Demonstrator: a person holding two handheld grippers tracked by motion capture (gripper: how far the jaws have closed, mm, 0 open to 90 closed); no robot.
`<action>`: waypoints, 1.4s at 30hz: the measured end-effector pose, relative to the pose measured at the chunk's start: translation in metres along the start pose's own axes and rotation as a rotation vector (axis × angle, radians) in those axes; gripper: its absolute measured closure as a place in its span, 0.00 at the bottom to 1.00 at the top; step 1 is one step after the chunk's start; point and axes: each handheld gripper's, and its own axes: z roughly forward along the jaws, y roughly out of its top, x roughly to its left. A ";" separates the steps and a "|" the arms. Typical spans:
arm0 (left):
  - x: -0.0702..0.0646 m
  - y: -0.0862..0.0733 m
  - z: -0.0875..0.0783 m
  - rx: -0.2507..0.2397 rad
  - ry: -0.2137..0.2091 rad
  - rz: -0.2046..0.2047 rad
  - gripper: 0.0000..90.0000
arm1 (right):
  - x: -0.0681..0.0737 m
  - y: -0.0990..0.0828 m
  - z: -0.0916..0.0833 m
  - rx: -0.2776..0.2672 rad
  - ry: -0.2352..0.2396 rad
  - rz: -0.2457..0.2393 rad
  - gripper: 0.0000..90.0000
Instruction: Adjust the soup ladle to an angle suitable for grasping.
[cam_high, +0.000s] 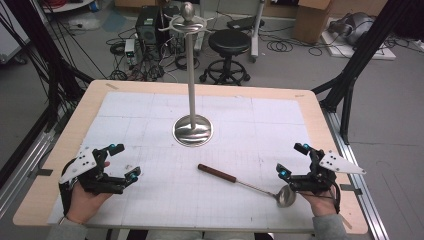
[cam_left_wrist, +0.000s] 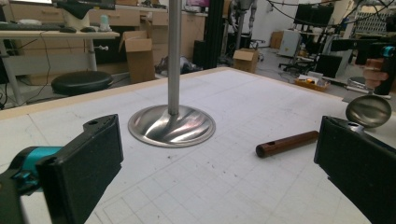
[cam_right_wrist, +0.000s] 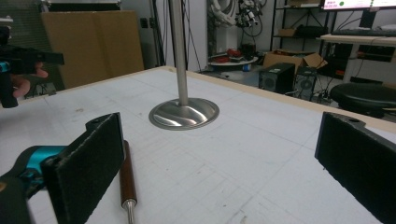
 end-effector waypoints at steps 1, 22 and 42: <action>0.000 0.000 0.000 0.003 0.001 0.002 0.02 | 0.000 0.001 0.001 0.002 0.002 -0.007 0.01; 0.001 -0.002 0.003 0.044 0.005 0.004 0.02 | 0.005 0.009 0.010 0.098 0.143 -0.028 0.64; 0.002 -0.003 0.000 0.048 0.019 0.001 0.02 | 0.029 0.017 0.049 0.267 0.261 -0.162 0.99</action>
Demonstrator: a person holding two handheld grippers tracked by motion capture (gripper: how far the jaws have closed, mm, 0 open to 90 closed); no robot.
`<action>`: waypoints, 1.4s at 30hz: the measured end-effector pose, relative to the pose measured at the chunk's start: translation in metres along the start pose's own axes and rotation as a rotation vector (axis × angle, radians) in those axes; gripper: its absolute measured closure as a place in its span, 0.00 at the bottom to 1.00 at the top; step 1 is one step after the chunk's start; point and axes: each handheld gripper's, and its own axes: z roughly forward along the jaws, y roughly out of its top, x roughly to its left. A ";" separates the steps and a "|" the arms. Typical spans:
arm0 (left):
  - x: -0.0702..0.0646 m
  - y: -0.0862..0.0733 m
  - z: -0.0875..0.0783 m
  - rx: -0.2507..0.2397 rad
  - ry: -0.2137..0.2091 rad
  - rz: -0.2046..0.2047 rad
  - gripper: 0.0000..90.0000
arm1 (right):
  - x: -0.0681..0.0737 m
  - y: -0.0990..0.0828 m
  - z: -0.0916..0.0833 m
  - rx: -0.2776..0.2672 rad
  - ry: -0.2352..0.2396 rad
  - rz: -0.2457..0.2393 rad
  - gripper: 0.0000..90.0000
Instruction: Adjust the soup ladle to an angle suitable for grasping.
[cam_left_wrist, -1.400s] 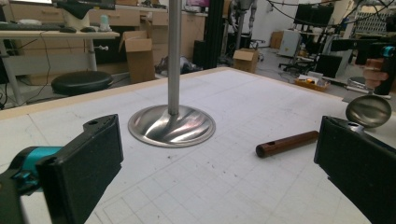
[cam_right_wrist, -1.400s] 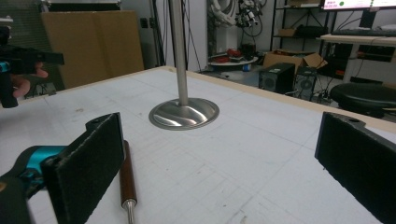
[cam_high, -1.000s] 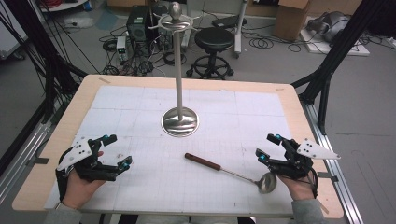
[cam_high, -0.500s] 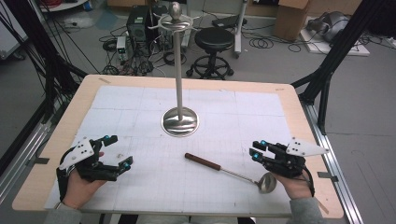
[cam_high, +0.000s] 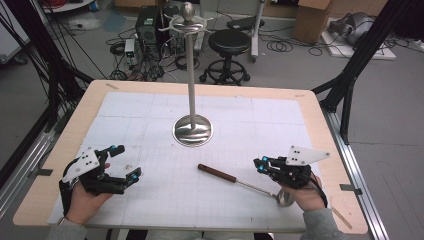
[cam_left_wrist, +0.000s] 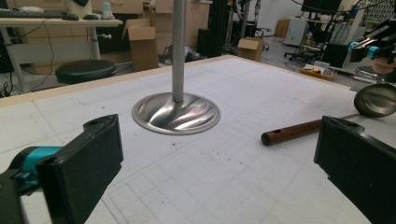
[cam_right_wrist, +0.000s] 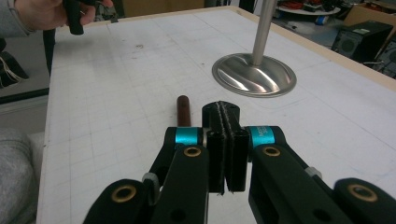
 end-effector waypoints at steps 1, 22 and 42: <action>0.000 0.000 0.000 -0.003 0.000 0.001 0.02 | 0.000 0.001 0.002 0.003 0.005 0.000 0.99; 0.000 -0.001 -0.002 -0.002 0.004 0.013 0.02 | -0.004 0.006 0.042 0.067 0.043 0.019 0.99; -0.001 -0.002 0.000 0.010 0.001 0.021 0.02 | -0.003 -0.010 0.087 0.271 0.067 0.005 0.99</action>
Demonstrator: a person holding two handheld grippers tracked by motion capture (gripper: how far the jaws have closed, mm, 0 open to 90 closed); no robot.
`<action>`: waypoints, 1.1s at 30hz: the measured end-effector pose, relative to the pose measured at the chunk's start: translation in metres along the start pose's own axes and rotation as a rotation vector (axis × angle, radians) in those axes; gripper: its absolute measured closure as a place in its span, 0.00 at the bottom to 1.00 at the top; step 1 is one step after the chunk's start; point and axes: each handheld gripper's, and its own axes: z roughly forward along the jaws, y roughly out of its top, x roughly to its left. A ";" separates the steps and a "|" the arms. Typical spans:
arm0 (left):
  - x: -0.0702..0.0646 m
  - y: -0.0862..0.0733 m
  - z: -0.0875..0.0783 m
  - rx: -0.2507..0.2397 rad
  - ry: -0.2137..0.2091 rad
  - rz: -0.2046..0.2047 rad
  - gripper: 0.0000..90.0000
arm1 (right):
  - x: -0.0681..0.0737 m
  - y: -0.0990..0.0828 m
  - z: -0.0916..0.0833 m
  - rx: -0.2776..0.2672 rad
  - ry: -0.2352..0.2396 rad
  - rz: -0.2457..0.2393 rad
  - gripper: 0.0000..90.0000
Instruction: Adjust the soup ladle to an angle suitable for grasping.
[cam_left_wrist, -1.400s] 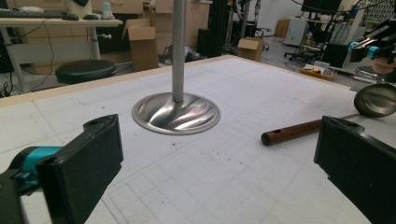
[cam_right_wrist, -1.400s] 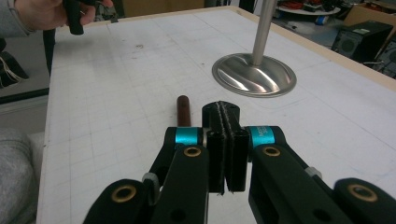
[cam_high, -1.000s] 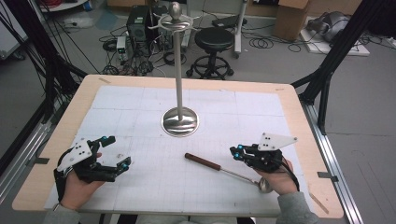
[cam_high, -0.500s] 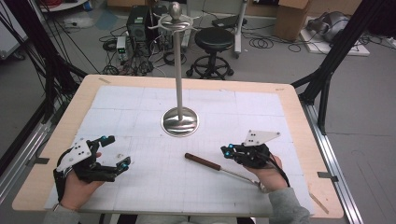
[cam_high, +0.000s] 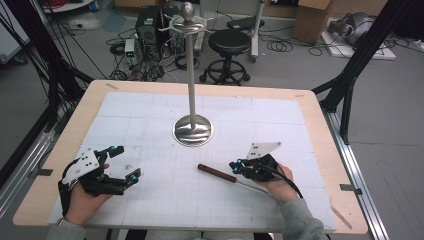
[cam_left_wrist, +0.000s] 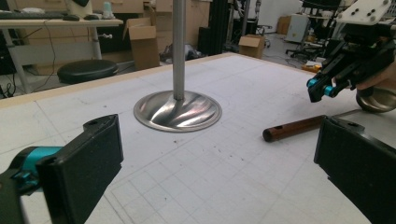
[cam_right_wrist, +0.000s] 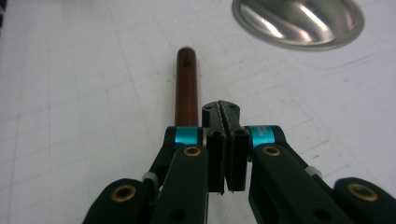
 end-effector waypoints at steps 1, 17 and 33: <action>0.000 0.000 0.000 -0.001 0.000 -0.001 0.02 | -0.001 -0.001 0.002 0.009 -0.003 0.002 0.99; 0.000 0.000 0.000 0.001 0.003 0.002 0.02 | -0.004 -0.007 0.018 0.064 0.029 0.049 1.00; 0.000 -0.001 0.001 0.009 0.004 0.006 0.02 | -0.002 -0.009 0.024 0.110 0.068 0.063 1.00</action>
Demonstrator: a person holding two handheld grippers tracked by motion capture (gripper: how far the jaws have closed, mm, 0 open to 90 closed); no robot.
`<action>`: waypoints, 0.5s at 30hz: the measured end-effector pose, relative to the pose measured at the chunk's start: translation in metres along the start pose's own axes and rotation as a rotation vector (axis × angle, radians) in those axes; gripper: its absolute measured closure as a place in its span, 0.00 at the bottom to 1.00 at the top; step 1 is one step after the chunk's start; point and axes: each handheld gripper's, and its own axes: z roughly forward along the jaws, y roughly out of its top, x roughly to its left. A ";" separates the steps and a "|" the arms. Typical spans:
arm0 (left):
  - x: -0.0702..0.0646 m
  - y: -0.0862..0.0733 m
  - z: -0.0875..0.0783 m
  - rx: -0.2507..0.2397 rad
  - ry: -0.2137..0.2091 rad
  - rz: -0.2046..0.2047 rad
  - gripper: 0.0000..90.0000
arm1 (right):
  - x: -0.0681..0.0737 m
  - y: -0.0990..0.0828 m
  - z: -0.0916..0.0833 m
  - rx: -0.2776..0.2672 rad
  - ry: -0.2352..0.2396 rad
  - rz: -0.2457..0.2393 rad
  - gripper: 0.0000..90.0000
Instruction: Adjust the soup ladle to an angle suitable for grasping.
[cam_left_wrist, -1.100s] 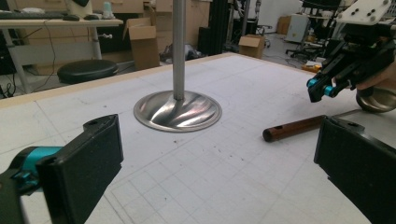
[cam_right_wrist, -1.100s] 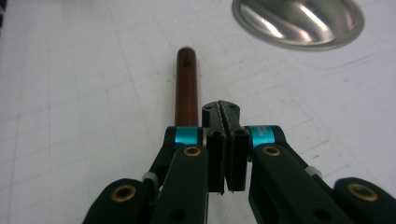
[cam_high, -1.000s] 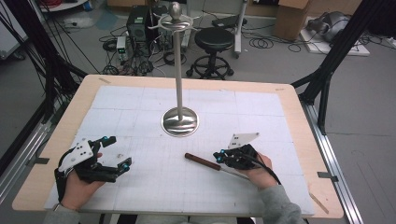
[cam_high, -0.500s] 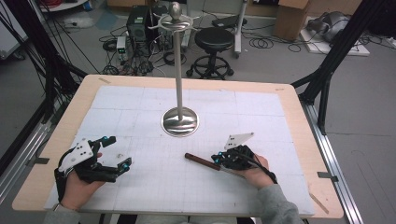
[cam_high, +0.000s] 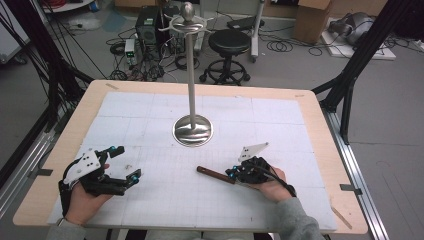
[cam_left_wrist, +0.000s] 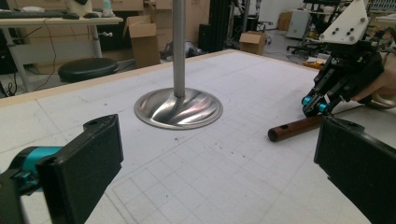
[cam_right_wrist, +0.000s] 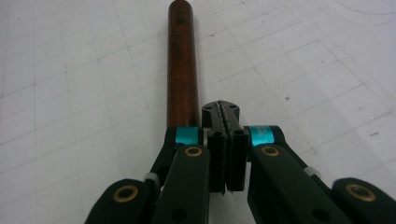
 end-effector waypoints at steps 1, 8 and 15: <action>0.000 0.000 0.000 -0.001 0.001 0.000 0.02 | 0.001 0.000 0.000 0.003 0.003 -0.003 1.00; 0.000 0.000 0.000 -0.001 0.000 0.002 0.02 | 0.007 0.001 0.001 0.015 0.062 -0.036 1.00; 0.000 0.000 0.000 -0.002 -0.002 0.006 0.02 | 0.010 0.002 0.001 0.024 0.072 -0.062 1.00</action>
